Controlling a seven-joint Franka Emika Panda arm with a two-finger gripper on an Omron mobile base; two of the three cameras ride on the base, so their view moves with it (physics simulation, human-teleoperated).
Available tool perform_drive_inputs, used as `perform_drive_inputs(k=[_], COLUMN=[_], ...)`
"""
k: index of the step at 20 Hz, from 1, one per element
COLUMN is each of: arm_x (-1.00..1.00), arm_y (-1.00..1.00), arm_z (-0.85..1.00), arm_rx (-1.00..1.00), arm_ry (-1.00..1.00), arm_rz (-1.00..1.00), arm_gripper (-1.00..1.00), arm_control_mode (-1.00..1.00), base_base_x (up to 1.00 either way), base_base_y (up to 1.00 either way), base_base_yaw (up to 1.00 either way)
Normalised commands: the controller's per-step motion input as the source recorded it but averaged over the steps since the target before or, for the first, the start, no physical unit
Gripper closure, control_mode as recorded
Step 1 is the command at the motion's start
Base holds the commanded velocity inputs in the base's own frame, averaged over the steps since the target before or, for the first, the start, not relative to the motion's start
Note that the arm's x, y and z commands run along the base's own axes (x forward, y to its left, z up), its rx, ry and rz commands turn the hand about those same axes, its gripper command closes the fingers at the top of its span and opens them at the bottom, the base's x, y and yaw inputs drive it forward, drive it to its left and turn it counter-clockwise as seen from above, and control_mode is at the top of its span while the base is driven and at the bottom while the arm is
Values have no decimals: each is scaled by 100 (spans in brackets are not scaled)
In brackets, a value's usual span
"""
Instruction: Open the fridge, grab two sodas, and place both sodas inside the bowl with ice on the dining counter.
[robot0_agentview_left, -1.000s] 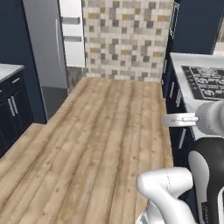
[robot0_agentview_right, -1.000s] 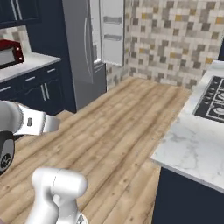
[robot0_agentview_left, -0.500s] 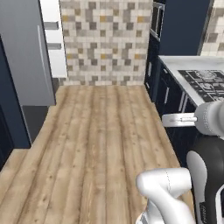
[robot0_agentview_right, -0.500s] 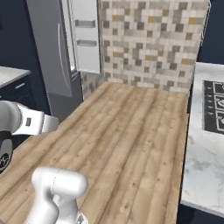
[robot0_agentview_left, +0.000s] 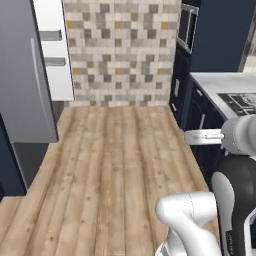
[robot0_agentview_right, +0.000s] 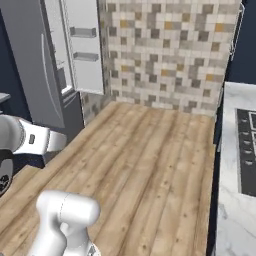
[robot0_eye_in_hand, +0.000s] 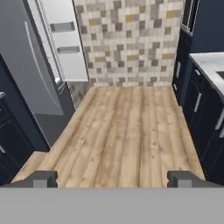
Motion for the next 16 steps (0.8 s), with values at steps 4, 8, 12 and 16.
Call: perform_drive_inputs(k=[4,8,12,16], arm_x=[0,0,0,0], arm_y=[0,0,0,0], arm_z=[0,0,0,0], arm_rx=[0,0,0,0], arm_ry=[0,0,0,0], arm_rz=[0,0,0,0], arm_gripper=[-100,-100,-100,-100], arm_control_mode=[100,100,100,100], base_base_x=[100,100,100,100], base_base_y=[0,0,0,0], base_base_yaw=[23,27,31,34])
